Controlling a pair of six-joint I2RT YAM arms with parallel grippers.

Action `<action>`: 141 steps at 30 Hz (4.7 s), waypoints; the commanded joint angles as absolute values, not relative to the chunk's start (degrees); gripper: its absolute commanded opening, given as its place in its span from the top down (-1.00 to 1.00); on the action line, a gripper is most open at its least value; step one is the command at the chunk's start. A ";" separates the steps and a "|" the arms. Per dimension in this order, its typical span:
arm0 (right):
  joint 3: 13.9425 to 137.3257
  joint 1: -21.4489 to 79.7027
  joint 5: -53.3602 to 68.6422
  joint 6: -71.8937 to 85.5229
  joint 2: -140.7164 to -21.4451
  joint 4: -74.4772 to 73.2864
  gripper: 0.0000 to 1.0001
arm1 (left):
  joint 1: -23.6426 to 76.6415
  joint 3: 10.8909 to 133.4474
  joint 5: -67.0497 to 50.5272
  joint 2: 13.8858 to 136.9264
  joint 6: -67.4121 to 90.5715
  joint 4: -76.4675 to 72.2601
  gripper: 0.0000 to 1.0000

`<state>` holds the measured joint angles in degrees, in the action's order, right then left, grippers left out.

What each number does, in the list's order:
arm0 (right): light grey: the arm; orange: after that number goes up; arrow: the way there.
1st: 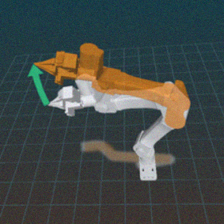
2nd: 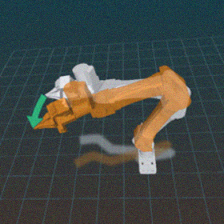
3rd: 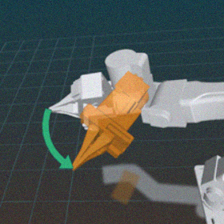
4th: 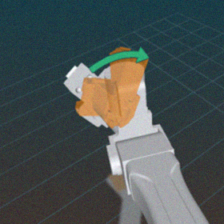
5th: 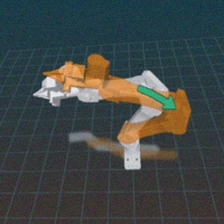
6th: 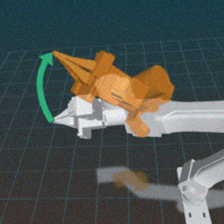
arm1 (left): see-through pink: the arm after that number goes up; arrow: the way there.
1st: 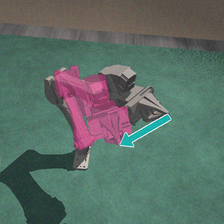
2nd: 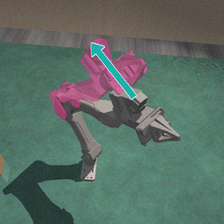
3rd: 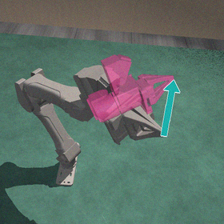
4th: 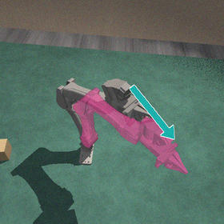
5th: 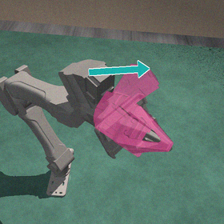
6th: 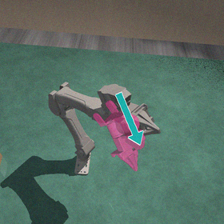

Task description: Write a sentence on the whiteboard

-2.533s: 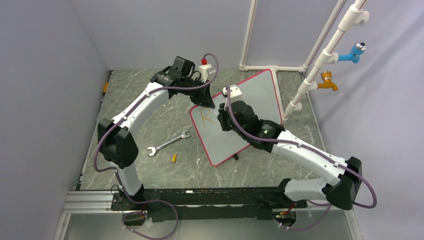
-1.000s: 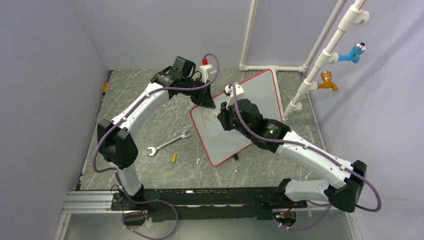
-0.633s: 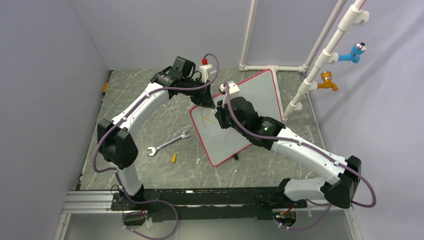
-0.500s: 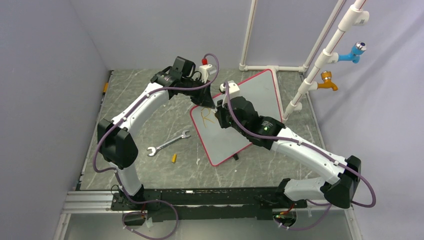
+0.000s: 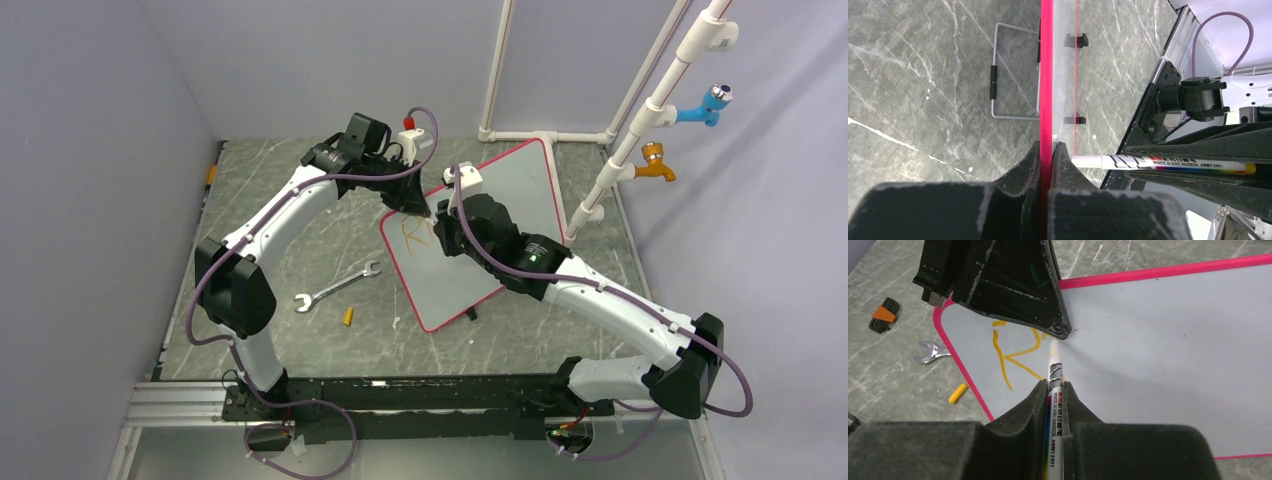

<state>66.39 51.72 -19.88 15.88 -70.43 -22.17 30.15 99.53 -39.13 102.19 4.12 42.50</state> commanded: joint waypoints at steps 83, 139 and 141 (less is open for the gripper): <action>57.61 46.07 -15.01 11.87 -61.60 -13.45 1.00 | 30.12 93.82 -26.45 96.20 -1.83 38.19 1.00; 56.24 45.99 -6.73 13.68 -64.41 -15.13 1.00 | 30.09 93.12 -26.81 94.93 -2.20 37.44 1.00; 55.79 45.94 -6.86 13.80 -64.06 -15.45 1.00 | 30.05 93.08 -26.81 94.94 -2.17 37.43 1.00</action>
